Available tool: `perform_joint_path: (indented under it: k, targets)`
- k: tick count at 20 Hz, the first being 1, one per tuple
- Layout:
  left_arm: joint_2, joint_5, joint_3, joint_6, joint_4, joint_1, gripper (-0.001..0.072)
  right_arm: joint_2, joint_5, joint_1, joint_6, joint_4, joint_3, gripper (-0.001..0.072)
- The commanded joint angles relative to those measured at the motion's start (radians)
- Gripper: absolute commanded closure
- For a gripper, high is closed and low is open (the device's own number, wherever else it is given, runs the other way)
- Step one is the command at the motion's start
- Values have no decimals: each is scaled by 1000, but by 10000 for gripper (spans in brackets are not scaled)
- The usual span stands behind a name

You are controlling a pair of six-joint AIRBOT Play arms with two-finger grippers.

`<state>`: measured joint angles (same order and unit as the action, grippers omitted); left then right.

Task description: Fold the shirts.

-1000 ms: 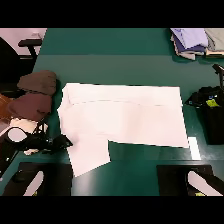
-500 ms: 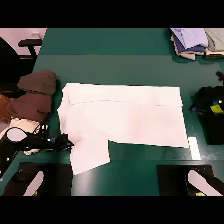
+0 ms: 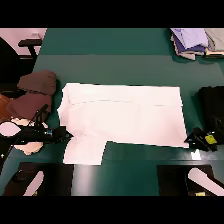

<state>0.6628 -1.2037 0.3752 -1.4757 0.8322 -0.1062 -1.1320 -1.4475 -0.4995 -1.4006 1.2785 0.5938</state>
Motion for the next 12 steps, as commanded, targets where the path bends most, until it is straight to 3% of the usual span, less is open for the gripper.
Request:
perform_joint_path:
  k: [1,5,6,8,12]
  targets:
    - [-1,11,7,2,-1,0,685,-58,112,50,-3,-58,-31,287]
    - [-1,-36,15,3,10,0,686,-63,95,144,-5,-46,37,643]
    - [-1,-68,29,3,34,0,686,-61,73,159,-5,-44,54,694]
    - [-28,-139,71,-2,109,0,687,-52,21,186,-5,-31,95,694]
    - [-187,-315,93,-96,173,0,687,114,-106,237,-5,190,122,694]
